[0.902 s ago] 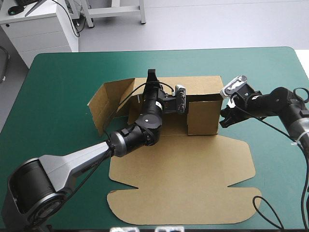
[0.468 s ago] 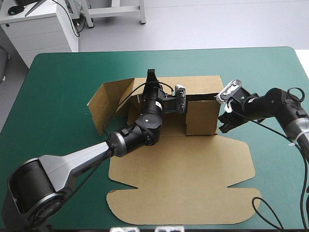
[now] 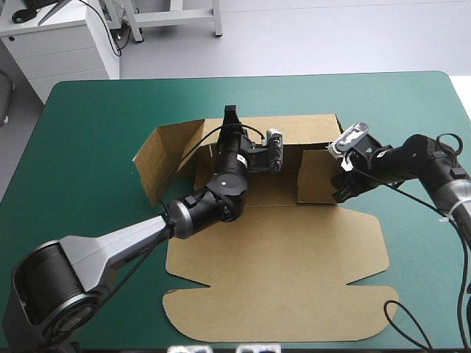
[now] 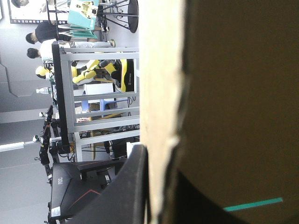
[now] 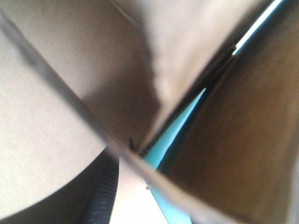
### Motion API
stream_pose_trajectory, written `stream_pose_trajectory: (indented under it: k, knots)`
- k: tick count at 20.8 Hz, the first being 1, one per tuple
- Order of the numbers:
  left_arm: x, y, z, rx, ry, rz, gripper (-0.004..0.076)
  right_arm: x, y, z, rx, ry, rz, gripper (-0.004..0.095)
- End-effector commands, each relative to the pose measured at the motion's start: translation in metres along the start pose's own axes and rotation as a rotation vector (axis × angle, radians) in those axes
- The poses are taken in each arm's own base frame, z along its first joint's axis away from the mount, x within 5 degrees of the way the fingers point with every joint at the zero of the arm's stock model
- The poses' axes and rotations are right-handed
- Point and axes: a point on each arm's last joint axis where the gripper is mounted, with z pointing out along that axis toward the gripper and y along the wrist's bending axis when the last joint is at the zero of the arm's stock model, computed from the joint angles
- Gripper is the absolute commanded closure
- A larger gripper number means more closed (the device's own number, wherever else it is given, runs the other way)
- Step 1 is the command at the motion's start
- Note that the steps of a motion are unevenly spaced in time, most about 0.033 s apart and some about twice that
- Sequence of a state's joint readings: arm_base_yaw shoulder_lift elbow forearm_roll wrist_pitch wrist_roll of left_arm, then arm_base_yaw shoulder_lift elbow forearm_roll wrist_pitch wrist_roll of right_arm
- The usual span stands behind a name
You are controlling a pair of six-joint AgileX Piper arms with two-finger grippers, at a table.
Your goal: Fold the box
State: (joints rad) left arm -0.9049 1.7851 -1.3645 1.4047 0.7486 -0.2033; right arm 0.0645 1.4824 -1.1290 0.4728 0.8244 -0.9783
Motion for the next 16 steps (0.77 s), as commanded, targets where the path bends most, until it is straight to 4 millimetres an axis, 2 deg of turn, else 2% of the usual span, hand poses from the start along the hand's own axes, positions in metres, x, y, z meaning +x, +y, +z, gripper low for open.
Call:
stream_pose_trajectory:
  k: [1,4,7,9,10,12,16]
  knots:
    - [0.002,0.016,-0.012,-0.021,0.002,-0.076,0.0731,-0.022,0.0,-0.018,0.054,-0.189,0.049,0.0498]
    - [0.002,0.016,-0.012,-0.021,0.002,-0.076,0.0731,-0.027,-0.003,-0.016,0.066,-0.249,0.076,0.0498]
    - [0.002,0.016,-0.012,-0.021,0.002,-0.076,0.0731,-0.032,-0.01,-0.005,0.068,-0.314,0.184,0.05]
    - [0.002,0.016,-0.012,-0.021,0.002,-0.076,0.0731,-0.034,-0.013,0.001,0.053,-0.347,0.254,0.0584]
    - [0.002,0.016,-0.012,-0.021,0.002,-0.076,0.0731,-0.035,-0.014,0.005,0.039,-0.355,0.287,0.0735]
    - [0.002,0.016,-0.012,-0.02,0.003,-0.078,0.0731,-0.034,-0.013,0.009,0.022,-0.344,0.292,0.0917]
    - [0.003,0.016,-0.012,-0.021,0.01,-0.078,0.0731,-0.034,-0.013,0.012,0.013,-0.336,0.294,0.0908]
